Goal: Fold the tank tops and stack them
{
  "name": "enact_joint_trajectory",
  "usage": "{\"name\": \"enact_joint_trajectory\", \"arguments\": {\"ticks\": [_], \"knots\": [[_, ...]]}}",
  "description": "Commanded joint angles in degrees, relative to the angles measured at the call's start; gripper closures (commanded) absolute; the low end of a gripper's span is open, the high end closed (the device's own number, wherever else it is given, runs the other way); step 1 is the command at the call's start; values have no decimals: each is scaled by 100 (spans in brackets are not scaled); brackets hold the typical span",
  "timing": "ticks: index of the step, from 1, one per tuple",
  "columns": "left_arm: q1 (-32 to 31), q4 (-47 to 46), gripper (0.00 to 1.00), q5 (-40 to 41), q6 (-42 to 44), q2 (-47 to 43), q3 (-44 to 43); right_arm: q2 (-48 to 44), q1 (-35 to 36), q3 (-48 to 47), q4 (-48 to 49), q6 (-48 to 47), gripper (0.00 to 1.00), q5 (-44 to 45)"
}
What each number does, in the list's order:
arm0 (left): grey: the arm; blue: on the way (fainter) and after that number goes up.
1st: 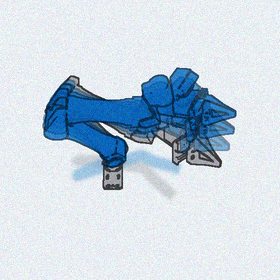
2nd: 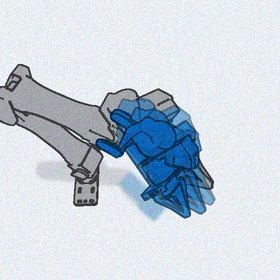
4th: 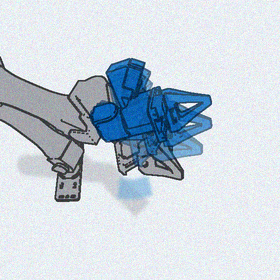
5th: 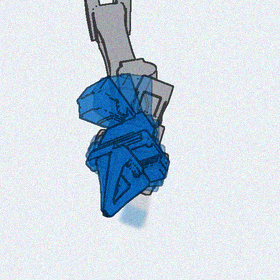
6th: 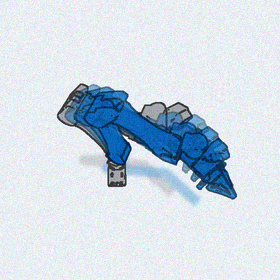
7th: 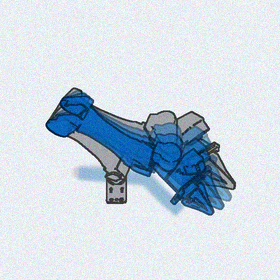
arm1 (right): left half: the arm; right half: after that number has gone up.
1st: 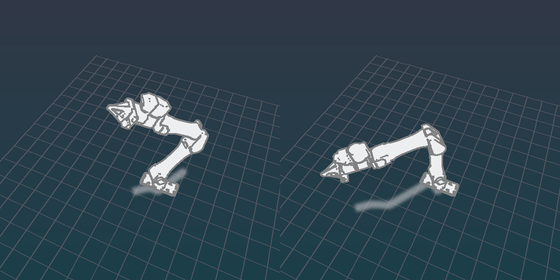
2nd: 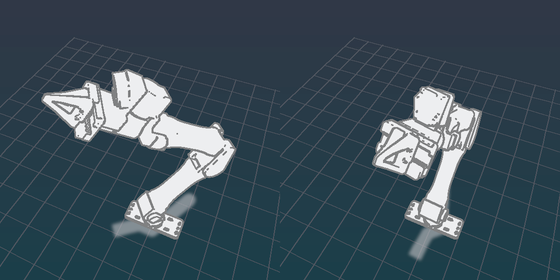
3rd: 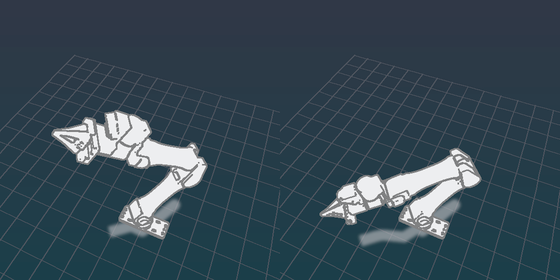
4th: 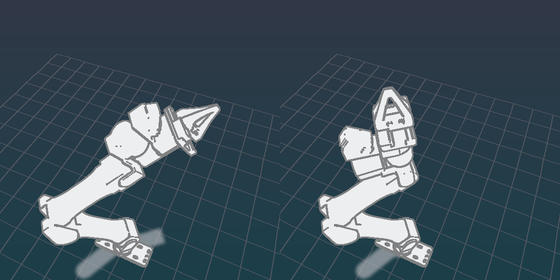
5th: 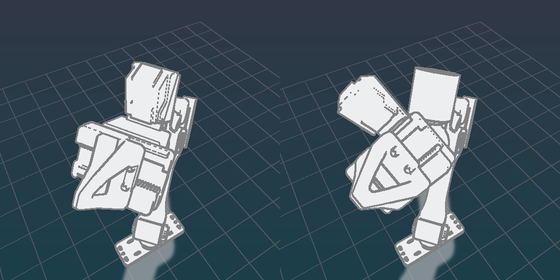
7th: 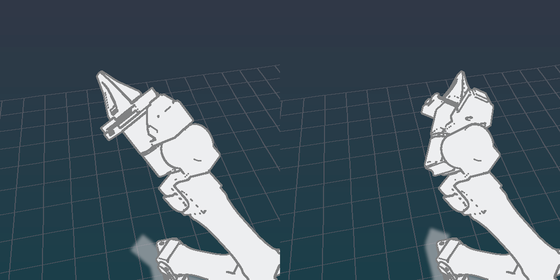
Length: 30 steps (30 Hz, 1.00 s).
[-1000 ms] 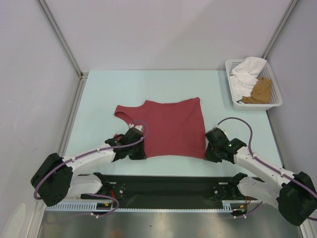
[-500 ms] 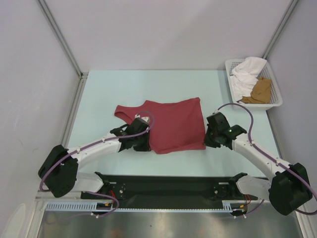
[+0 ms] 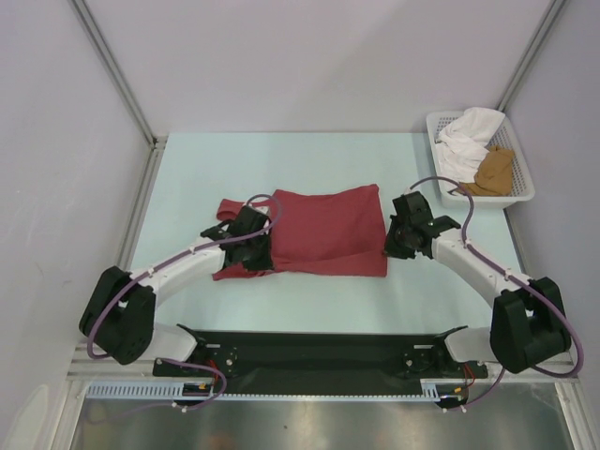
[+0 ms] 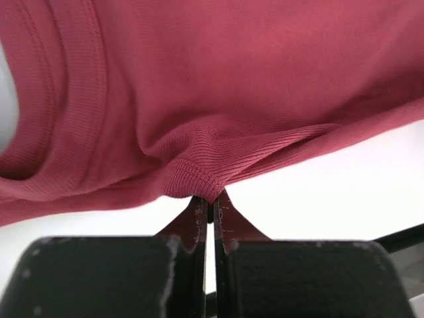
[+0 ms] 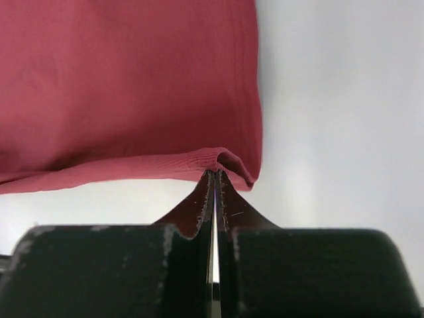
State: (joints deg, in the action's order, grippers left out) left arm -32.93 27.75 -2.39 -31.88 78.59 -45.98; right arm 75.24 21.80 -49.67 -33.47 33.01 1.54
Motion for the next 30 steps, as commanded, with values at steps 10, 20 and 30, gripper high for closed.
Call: {"name": "enact_joint_trajectory", "arguments": {"ticks": [10, 20, 30], "knots": [[410, 11, 99, -244, 384, 482, -684, 720, -440, -851, 421, -357, 99, -101], [577, 55, 99, -323, 472, 1114, -1220, 1299, -686, -1194, 622, -427, 98, -304], [858, -41, 98, -516, 551, 1580, -1528, 2028, -809, -1651, 720, -463, 98, -383]]}}
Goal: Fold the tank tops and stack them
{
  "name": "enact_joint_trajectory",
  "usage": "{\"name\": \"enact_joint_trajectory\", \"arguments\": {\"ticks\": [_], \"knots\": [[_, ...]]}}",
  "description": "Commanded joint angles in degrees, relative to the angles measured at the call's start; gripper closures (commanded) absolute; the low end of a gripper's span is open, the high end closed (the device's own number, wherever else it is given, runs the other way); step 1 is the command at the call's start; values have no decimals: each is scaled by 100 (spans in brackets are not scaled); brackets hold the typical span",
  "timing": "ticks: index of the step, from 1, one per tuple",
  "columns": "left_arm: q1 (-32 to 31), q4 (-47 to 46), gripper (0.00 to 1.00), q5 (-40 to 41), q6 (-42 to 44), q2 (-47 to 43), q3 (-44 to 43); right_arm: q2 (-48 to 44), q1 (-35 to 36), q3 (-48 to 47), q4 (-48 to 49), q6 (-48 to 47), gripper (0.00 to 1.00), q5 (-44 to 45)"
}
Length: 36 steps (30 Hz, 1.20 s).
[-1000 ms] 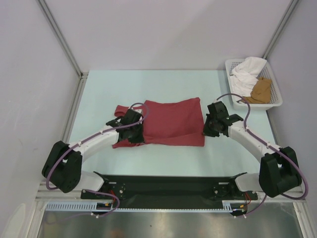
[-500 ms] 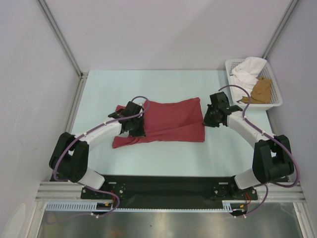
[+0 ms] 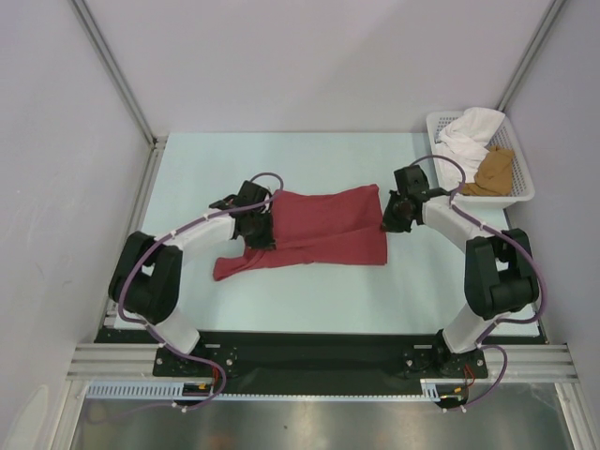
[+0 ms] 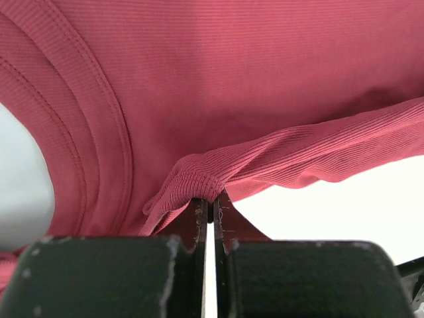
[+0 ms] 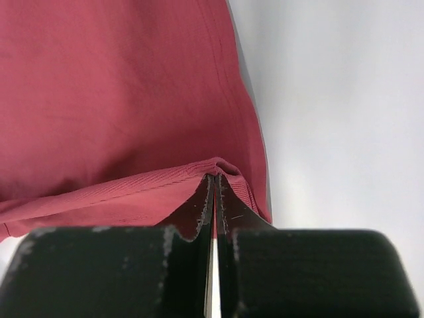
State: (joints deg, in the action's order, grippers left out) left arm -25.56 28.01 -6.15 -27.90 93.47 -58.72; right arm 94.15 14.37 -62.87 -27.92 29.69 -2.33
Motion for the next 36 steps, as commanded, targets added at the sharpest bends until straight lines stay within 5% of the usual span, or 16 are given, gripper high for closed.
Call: {"name": "enact_joint_trajectory", "arguments": {"ticks": [1, 20, 24, 28, 30, 36], "knots": [[139, -102, 98, -175, 153, 118, -272, 182, -75, -427, 164, -122, 98, 39], [394, -392, 89, -659, 109, 681, -825, 640, -145, -788, 225, -86, 96, 444], [490, -603, 58, -633, 57, 611, -755, 692, -163, -858, 235, -86, 91, 409], [543, -665, 32, -475, 56, 427, -746, 579, -171, -824, 252, -60, 51, 514], [543, -499, 19, -238, 161, 278, -825, 325, -171, -736, 261, -86, 48, 558], [543, -314, 7, 219, 347, -486, -387, -458, -171, 107, 437, -288, 47, 94]]}}
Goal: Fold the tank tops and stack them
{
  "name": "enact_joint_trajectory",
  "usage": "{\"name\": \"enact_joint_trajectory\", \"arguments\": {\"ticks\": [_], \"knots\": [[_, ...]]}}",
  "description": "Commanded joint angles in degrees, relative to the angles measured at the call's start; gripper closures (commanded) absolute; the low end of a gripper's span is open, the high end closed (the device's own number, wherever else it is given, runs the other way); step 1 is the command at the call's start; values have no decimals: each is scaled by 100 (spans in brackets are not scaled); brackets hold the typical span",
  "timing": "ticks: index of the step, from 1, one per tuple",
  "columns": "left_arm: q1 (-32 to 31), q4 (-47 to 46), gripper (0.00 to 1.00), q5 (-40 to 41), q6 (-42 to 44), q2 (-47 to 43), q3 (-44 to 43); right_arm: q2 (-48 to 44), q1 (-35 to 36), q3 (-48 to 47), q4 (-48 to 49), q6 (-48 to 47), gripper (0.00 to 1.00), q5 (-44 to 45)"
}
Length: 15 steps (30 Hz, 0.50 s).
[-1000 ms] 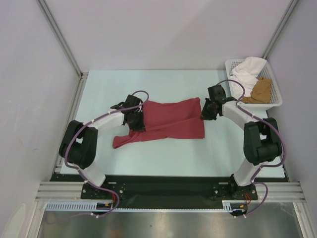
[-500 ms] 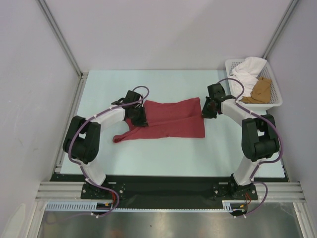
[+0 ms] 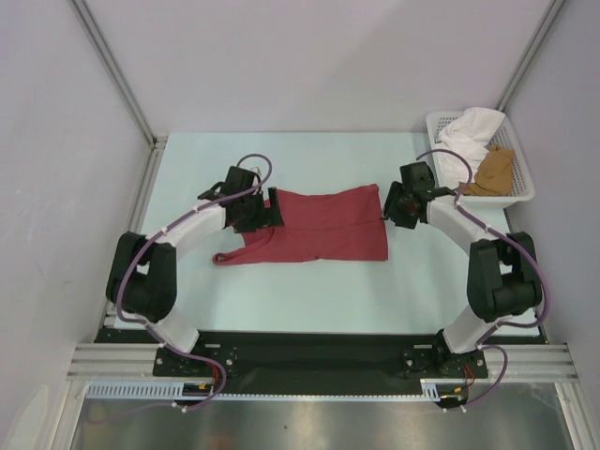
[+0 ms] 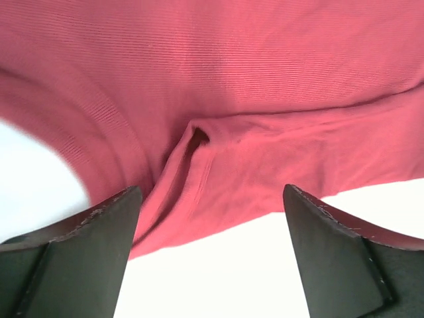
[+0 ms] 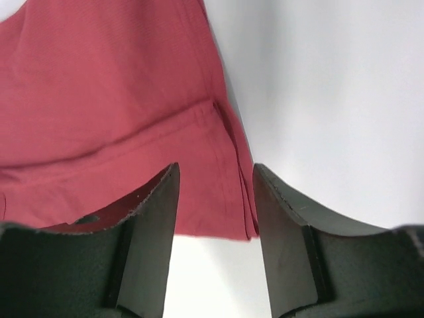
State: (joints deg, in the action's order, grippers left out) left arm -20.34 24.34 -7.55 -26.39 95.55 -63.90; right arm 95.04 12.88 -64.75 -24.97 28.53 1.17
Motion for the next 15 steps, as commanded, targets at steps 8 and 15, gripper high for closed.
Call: {"name": "enact_joint_trajectory", "arguments": {"ticks": [8, 15], "knots": [[73, 54, 0, 1203, -94, -2257, 957, -1260, -23, 1517, 484, -173, 38, -942], [803, 2, 0, 799, -515, -3101, 1581, -1278, -14, 2010, 651, -138, 46, -1128]]}}
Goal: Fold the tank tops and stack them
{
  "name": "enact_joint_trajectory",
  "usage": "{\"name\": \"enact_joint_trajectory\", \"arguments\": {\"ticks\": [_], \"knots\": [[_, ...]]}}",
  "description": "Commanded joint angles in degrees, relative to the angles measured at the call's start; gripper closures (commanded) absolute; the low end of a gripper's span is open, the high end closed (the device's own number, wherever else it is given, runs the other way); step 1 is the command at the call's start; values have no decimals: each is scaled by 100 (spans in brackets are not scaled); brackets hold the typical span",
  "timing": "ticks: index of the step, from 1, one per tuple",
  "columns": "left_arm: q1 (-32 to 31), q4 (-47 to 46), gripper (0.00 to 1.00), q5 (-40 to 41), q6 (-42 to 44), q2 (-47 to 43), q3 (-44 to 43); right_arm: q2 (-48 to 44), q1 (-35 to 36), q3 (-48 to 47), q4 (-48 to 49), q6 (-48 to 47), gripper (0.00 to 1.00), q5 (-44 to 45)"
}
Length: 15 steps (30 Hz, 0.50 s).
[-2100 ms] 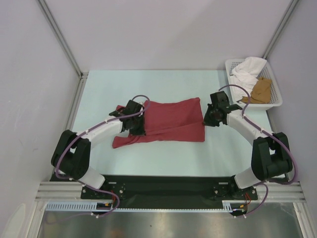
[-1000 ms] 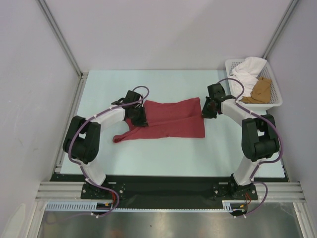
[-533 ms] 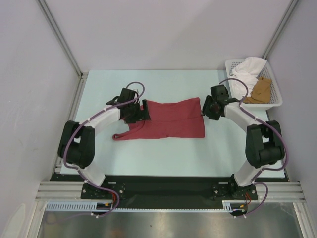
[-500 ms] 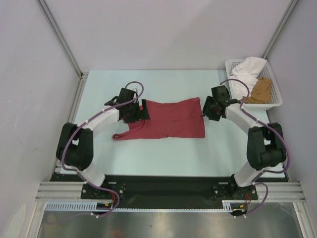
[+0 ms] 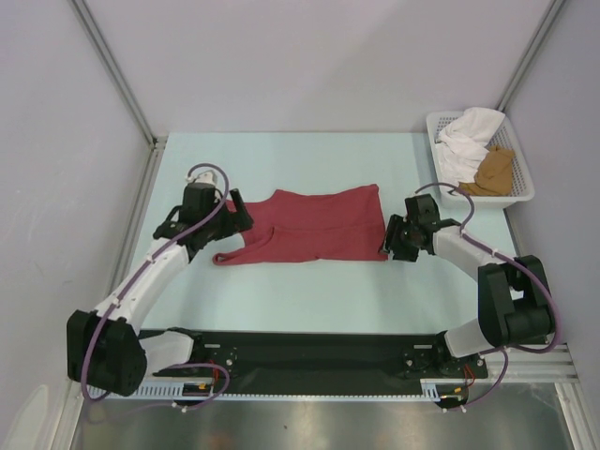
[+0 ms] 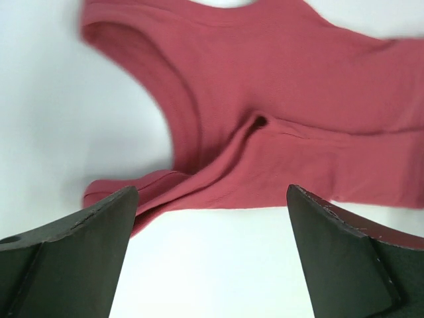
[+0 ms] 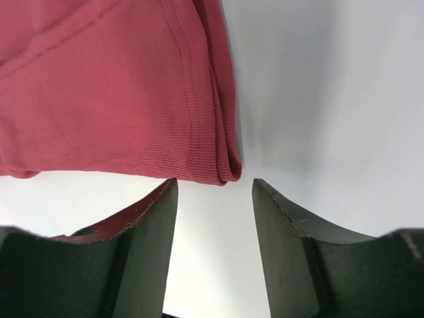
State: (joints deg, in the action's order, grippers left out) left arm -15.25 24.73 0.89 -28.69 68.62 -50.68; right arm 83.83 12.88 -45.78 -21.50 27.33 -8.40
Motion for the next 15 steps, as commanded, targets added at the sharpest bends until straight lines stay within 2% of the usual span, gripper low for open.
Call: {"name": "enact_joint_trajectory", "arguments": {"ticks": [1, 6, 8, 9, 10, 15], "knots": [[372, -82, 0, -27, -330, -541, 364, -148, -5, 217, 347, -9, 48, -188], [953, -215, 0, -422, -603, -1157, 954, 10, -14, 342, 462, -35, 59, -232], [1128, -153, 0, -519, -673, -1263, 1059, 63, -14, 342, 453, -35, 66, -136], [1181, -109, 0, -545, -699, -1289, 1095, 80, -14, 342, 445, -44, 77, -48], [1225, -74, 0, -563, -734, -1316, 1130, 89, -23, 324, 418, -26, 100, 22], [1489, 58, 0, -528, -831, -1720, 1499, -103, -67, 306, 199, 0, 100, 461]]}}
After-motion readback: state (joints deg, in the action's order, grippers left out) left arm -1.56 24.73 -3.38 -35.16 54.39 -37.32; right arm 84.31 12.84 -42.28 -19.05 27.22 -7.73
